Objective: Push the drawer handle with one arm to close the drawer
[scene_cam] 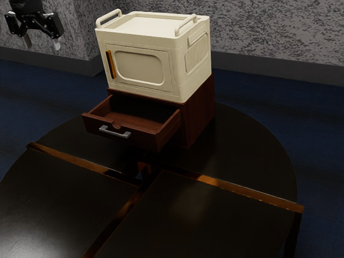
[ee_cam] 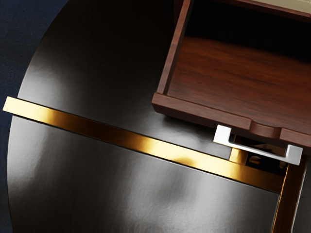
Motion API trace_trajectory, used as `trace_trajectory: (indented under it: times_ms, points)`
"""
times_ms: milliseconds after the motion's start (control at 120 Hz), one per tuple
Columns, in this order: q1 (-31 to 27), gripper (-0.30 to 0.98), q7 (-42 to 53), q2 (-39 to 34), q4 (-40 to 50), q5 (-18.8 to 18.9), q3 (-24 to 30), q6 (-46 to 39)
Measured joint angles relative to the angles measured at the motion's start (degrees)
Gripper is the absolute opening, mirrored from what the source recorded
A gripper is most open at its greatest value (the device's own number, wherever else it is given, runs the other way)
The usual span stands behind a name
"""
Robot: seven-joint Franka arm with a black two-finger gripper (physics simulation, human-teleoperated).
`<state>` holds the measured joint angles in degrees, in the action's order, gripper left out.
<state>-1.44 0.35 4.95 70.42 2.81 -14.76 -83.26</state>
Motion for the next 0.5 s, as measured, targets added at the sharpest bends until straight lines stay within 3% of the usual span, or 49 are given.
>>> trace_trajectory:
  times_ms: [125,242,258,317,375,458,500]
  points:
    - [-1.16,0.67,0.03,-0.66,-1.17,-1.22,0.15,0.29]
    - [-0.74,0.67,-0.08,-10.58,-8.21,-2.12,0.92,1.22]
    - [1.51,0.67,-0.1,-10.96,-8.46,-2.2,-0.71,1.3]
    - [17.08,0.67,-0.29,-10.42,-8.6,-2.54,-14.25,1.49]
    - [22.21,0.67,-0.46,-9.39,-8.46,-2.79,-19.02,1.63]
    - [24.59,0.67,-0.61,-9.08,-6.34,-3.34,-18.17,1.61]
    - [18.75,0.67,-0.48,-11.49,-1.0,-3.47,-10.36,1.18]
